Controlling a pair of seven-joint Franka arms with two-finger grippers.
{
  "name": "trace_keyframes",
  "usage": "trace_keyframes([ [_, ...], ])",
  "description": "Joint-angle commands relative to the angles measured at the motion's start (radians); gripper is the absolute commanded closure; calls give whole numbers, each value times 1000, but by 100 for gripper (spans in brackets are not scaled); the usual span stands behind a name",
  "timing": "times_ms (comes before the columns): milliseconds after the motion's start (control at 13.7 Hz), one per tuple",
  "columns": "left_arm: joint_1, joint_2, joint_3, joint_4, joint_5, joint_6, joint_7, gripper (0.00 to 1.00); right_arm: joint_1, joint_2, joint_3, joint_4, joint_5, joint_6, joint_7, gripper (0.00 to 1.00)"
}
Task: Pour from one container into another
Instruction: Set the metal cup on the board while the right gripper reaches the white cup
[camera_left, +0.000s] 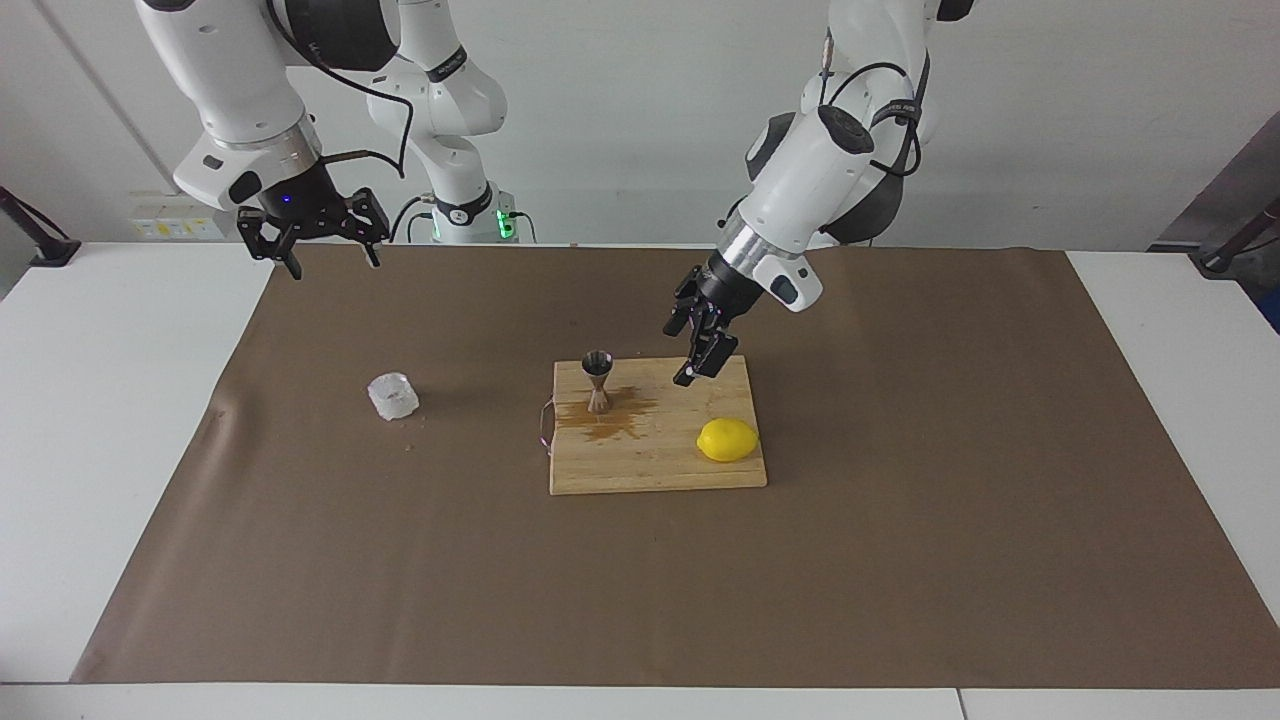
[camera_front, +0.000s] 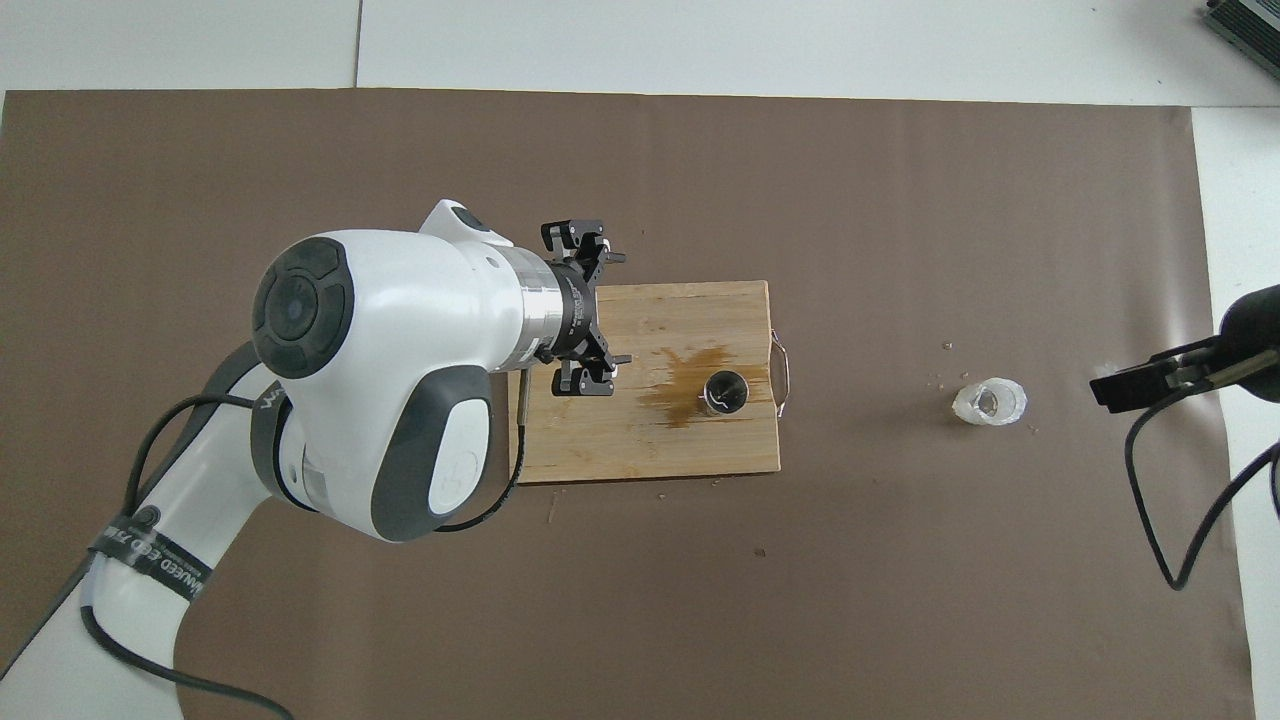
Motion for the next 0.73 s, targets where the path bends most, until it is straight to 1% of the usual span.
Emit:
trace_keyframes([
  [0,59,0,-5,0,26,-71,260,0,-27,-70,4,-138,23,109,-284,0],
  [219,160,-10,-5,-7,27,-154,613,0,-30,-91,2,-228,23,234,-551,0],
  [364,224,-15,-4,-12,29,-195,792,0,-42,-78,2,-262,23,281,-752,0],
  [437,264,-16,-2,-12,33,-217,874,0,-44,-59,2,-271,23,315,-854,0],
  [510,298,-18,-1,-13,64,-234,961,0,-47,-36,2,-279,23,347,-969,0],
  [656,364,-24,-1,-13,125,-278,1095,0,-69,20,2,-291,24,378,-1116,0],
])
